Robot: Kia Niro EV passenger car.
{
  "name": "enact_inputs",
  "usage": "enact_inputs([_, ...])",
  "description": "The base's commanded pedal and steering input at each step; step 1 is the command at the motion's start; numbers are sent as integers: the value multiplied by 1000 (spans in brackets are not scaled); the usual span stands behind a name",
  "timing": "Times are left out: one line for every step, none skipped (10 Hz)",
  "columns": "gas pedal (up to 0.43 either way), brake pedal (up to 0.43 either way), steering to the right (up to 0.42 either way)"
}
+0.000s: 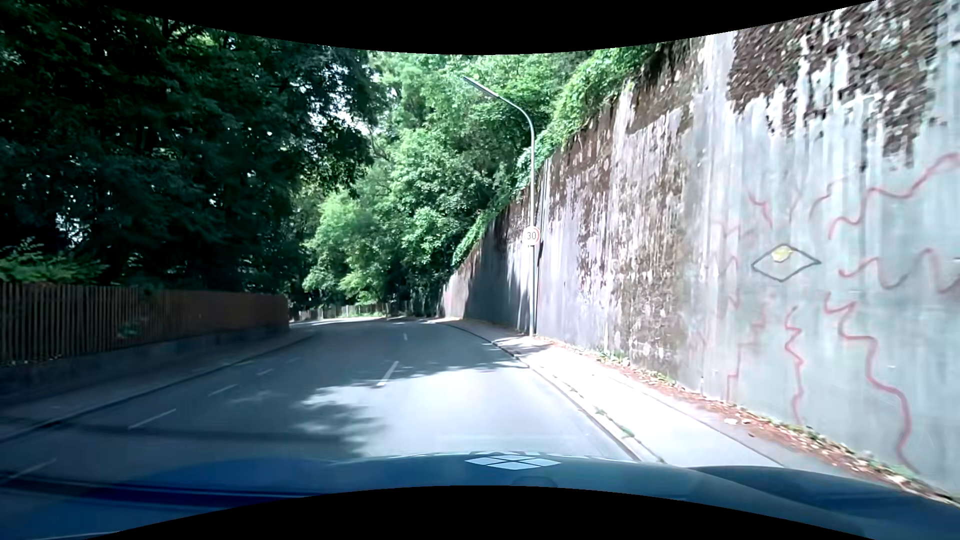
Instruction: Follow the waypoints while adhering to traffic rules and regulations
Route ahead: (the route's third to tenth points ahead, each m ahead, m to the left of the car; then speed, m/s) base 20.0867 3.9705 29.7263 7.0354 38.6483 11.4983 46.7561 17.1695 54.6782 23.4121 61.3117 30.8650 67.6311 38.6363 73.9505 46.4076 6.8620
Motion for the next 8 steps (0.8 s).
enact_inputs([67,0,-55])
enact_inputs([67,0,-57])
enact_inputs([67,0,-57])
enact_inputs([67,0,-57])
enact_inputs([67,0,-57])
enact_inputs([67,0,-57])
enact_inputs([67,0,-57])
enact_inputs([67,0,-58])
